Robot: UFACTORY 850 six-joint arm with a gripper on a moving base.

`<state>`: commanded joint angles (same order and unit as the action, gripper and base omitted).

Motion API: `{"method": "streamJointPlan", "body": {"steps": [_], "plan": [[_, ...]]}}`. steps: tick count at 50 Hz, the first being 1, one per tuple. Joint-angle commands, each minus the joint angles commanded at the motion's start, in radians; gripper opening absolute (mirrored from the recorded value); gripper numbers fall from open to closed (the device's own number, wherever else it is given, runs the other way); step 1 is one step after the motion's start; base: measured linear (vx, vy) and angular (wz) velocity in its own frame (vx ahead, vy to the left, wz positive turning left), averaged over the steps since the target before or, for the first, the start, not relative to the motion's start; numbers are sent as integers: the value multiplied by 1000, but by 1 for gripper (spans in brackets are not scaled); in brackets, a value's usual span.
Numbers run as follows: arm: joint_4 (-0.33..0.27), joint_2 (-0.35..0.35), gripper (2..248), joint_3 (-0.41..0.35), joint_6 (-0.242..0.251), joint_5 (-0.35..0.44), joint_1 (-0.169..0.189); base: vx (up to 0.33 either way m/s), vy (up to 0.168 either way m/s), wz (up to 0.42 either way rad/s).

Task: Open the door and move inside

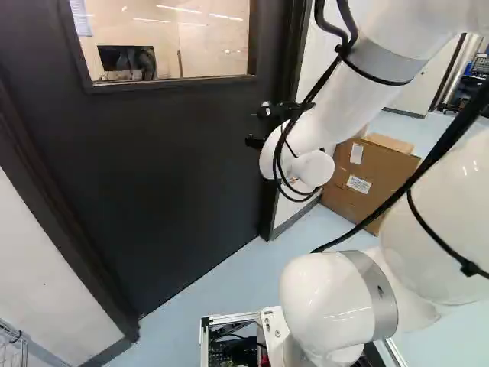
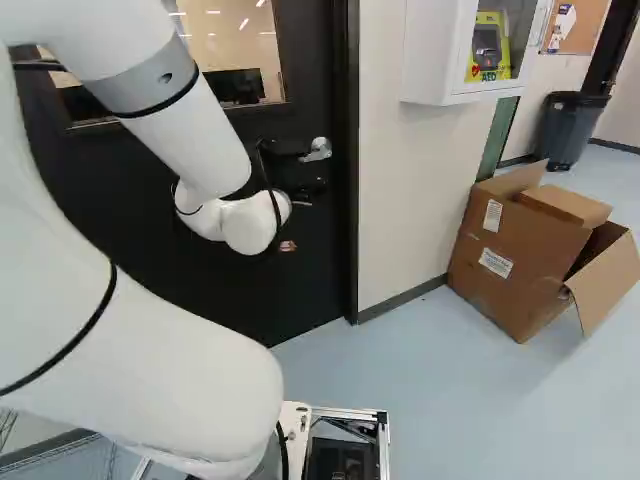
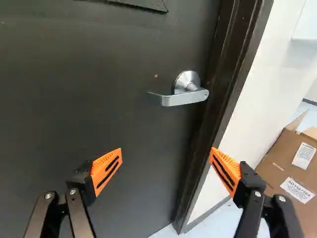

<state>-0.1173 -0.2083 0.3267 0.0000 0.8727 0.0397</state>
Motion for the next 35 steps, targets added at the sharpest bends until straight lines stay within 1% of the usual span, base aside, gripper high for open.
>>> {"method": "streamJointPlan", "body": {"steps": [15,35], "plan": [[-78,16,247,49,0,0,20,0,0,0],[-212,38,247,116,0,0,48,0,0,0]]}}
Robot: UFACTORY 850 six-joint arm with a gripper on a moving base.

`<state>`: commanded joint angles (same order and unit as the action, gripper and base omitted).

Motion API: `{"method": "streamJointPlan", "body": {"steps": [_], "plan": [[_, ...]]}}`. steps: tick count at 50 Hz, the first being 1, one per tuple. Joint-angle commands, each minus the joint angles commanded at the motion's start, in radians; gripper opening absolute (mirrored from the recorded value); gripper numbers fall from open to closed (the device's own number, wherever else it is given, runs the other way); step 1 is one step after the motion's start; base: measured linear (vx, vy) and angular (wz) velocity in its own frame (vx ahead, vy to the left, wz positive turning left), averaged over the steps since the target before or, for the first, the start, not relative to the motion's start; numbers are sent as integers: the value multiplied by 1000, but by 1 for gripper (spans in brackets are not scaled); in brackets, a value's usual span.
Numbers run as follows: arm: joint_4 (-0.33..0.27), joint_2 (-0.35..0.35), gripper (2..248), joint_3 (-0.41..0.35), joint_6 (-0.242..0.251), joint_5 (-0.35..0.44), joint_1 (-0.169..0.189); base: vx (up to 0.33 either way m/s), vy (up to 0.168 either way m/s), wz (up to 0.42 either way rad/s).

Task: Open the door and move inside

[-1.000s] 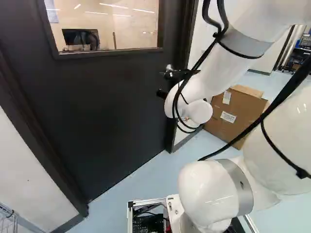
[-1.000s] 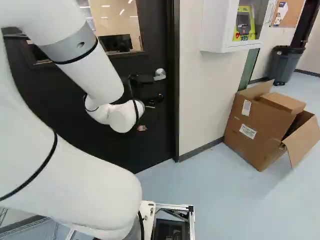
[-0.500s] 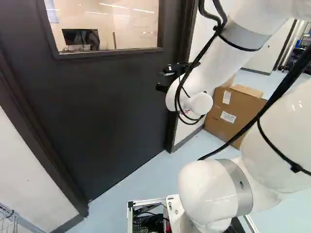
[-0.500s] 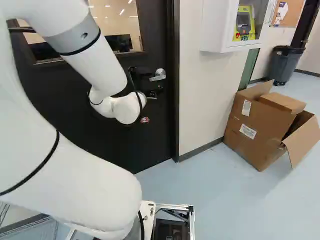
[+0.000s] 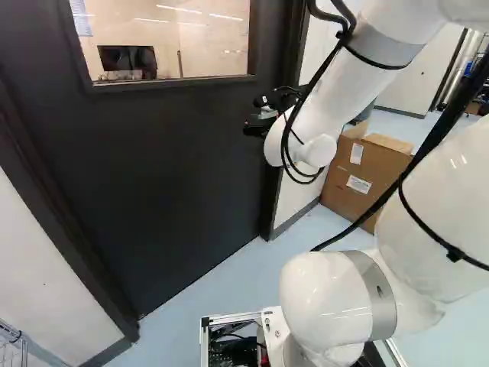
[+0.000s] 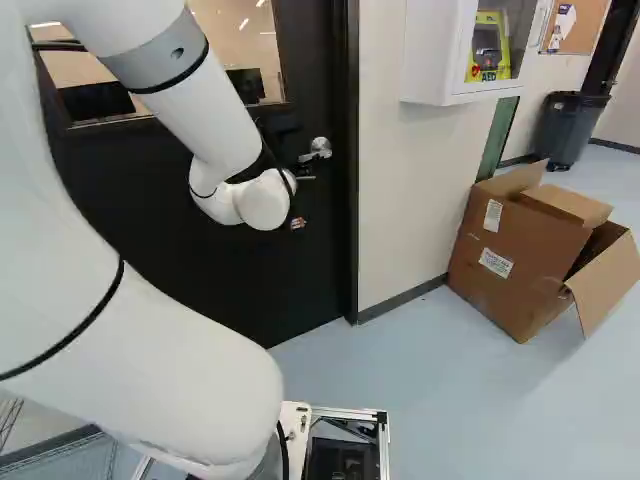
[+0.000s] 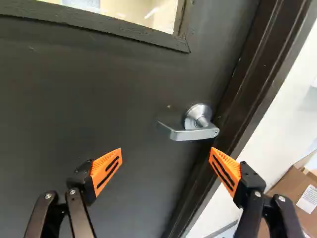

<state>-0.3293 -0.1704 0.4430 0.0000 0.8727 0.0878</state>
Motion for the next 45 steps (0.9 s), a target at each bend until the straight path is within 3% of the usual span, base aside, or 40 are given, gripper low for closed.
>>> {"method": "streamJointPlan", "body": {"steps": [33,45], "plan": [[-256,96,247,167,0,0,38,0,0,0],[-287,140,247,220,0,0,36,0,0,0]]}}
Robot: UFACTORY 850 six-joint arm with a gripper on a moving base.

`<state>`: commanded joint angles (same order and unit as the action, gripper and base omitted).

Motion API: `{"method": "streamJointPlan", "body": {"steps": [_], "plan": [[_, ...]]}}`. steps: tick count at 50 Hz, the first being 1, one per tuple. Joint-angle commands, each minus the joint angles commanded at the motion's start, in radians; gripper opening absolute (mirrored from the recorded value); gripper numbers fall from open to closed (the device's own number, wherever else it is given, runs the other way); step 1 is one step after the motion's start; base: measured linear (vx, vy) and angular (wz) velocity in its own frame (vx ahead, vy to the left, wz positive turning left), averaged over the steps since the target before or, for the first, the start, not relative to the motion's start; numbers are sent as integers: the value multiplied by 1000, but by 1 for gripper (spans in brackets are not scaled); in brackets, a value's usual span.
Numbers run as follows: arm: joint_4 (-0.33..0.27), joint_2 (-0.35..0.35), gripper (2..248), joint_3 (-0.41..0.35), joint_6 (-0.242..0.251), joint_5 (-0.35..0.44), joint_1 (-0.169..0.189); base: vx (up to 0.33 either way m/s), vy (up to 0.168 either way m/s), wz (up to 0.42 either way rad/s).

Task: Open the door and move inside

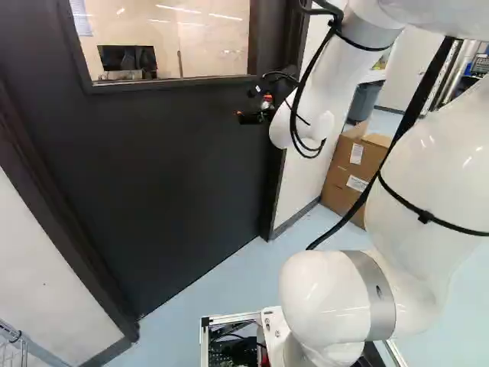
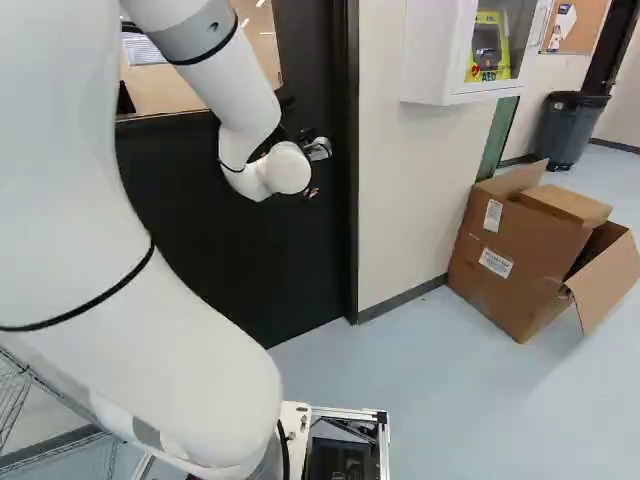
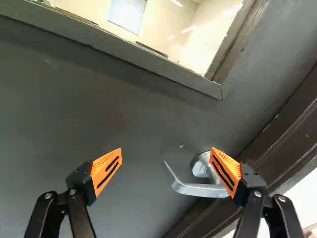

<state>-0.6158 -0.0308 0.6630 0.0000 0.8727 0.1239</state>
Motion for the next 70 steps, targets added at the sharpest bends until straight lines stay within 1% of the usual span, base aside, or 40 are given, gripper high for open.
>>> {"method": "streamJointPlan", "body": {"steps": [11,70], "plan": [[-2,26,247,14,0,0,-1,0,0,0],[-2,136,247,-14,0,0,-1,0,0,0]]}}
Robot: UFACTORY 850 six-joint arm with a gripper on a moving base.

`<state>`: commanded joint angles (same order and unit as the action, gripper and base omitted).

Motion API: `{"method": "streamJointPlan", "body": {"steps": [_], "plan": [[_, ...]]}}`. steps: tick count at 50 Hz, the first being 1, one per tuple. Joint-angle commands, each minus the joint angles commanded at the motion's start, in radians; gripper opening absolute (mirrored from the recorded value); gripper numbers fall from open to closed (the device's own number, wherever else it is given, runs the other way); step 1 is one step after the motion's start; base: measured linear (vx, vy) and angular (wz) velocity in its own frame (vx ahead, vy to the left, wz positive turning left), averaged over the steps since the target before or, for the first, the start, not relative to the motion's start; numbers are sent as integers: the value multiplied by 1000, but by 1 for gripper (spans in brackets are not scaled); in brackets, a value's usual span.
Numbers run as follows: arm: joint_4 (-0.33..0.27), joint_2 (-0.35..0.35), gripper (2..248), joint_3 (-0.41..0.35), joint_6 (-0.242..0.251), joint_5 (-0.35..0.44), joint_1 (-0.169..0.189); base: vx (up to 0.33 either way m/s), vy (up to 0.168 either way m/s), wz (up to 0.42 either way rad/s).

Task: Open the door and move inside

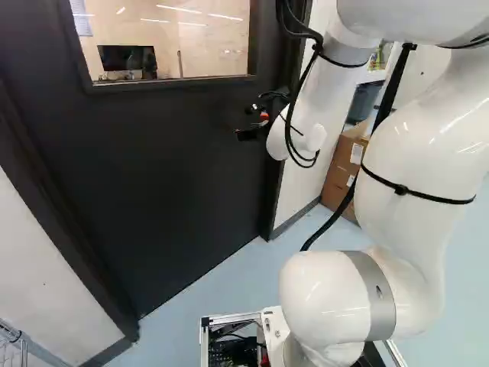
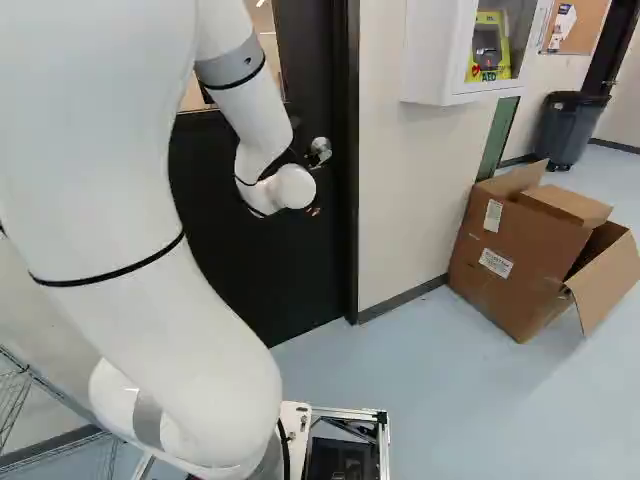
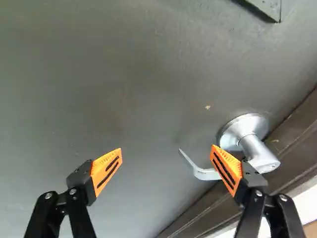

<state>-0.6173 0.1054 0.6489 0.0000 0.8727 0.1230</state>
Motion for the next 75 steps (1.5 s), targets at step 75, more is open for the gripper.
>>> {"method": "streamJointPlan", "body": {"steps": [75], "plan": [[0,130,247,-13,0,0,1,0,0,0]]}}
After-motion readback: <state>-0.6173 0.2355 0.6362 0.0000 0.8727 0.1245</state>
